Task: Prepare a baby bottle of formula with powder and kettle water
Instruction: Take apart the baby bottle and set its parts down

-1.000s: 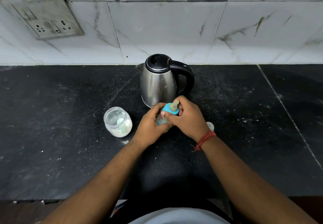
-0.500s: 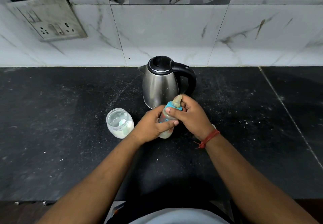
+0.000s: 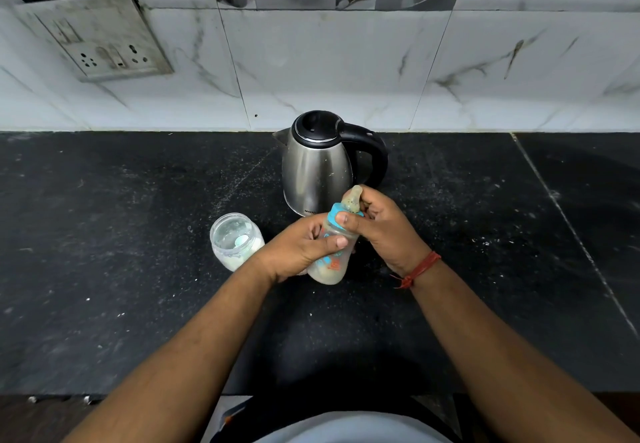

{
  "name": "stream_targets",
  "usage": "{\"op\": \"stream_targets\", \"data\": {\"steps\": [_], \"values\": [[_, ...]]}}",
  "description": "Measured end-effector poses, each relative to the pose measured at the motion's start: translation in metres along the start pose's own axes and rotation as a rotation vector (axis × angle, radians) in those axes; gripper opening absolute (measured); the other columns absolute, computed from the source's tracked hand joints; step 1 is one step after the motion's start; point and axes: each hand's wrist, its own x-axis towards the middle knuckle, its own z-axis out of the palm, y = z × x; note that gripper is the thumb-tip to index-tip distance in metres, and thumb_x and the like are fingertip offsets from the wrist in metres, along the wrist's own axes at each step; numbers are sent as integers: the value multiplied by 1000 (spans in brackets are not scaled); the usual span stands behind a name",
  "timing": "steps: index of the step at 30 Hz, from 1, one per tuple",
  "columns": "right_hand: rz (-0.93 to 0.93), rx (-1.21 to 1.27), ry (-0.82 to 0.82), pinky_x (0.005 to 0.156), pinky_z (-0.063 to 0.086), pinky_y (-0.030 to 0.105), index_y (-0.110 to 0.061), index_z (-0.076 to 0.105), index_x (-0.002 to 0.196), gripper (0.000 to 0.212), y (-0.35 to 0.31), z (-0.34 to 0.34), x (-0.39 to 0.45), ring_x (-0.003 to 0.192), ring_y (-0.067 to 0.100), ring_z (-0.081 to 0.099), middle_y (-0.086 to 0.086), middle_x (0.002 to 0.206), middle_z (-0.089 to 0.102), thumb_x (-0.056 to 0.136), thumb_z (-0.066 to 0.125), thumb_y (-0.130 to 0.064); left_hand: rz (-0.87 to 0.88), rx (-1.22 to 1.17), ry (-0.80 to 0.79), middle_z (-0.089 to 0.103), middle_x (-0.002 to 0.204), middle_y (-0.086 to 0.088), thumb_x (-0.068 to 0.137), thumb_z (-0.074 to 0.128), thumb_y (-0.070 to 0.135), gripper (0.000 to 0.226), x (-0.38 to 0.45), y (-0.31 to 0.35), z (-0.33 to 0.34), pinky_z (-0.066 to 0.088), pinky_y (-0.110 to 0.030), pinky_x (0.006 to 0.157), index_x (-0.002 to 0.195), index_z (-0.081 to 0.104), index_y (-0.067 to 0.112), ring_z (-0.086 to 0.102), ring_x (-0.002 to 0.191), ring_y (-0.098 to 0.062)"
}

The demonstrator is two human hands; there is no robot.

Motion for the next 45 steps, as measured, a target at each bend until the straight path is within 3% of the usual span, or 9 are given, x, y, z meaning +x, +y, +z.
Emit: {"op": "stream_targets", "data": {"steps": [4, 9, 12, 18, 26, 33, 38, 42, 45], "values": [[53, 32, -82, 51, 48, 18, -11, 66, 117, 28, -3, -7, -2, 64, 12, 64, -1, 90, 70, 92, 66, -22, -51, -93, -49, 76, 94, -7, 68, 83, 69, 67, -2, -1, 0, 61, -36, 79, 104, 71, 13, 73, 85, -19], [110, -150, 29, 58, 40, 19, -20, 62, 135, 45, 0, -22, 4, 75, 15, 48, 0, 93, 58, 91, 65, -30, -9, -1, 136, 75, 92, 6, 95, 66, 32, 18, 3, -8, 2, 53, -16, 73, 106, 68, 19, 69, 85, -3], [120, -238, 118, 68, 48, 17, -25, 63, 123, 43, 4, -22, 4, 77, 6, 53, -1, 92, 57, 83, 72, -38, 6, 144, 245, 70, 84, 14, 89, 70, 35, 23, 5, -11, 0, 50, -16, 72, 106, 66, 20, 63, 79, 2], [95, -210, 180, 86, 57, 28, -30, 58, 117, 51, 16, -9, 1, 98, 11, 68, 1, 107, 68, 73, 85, -34, 42, 285, 307, 75, 103, -10, 77, 76, 55, 56, 8, -18, 1, 54, -50, 95, 119, 65, 21, 68, 94, -15], [89, 6, 91, 87, 54, 26, -17, 55, 124, 52, 4, -7, 1, 104, 12, 68, 2, 110, 70, 79, 81, -12, 34, 123, 167, 70, 87, 13, 85, 72, 45, 26, 3, -11, 0, 51, -18, 76, 106, 71, 31, 63, 82, 0], [166, 240, -125, 87, 56, 30, -13, 20, 157, 78, -7, -14, -4, 122, 32, 62, 26, 137, 59, 88, 57, -4, -2, -27, 89, 76, 98, 0, 78, 79, 61, 51, -1, -11, 2, 55, -25, 82, 108, 69, 20, 72, 92, -11], [134, -73, 82, 97, 49, 36, -14, 54, 134, 54, -1, -18, 0, 106, 17, 61, 9, 113, 65, 86, 75, -26, 16, 149, 248, 72, 90, 14, 80, 73, 53, 41, 3, -11, 3, 52, -18, 75, 107, 67, 24, 65, 84, 0], [146, -200, 116, 83, 55, 28, -15, 66, 108, 33, 4, -15, 5, 91, 13, 66, 2, 98, 70, 82, 80, -30, 49, 282, 339, 75, 106, -4, 76, 75, 57, 53, 7, -15, 2, 55, -45, 95, 116, 67, 23, 70, 96, -17], [142, -194, 136, 83, 57, 29, -13, 68, 107, 29, 4, -13, 6, 94, 15, 71, 2, 99, 75, 83, 82, -24, 64, 306, 326, 76, 107, -2, 77, 75, 57, 52, 9, -14, 2, 55, -48, 98, 117, 67, 25, 71, 104, -24]]}}
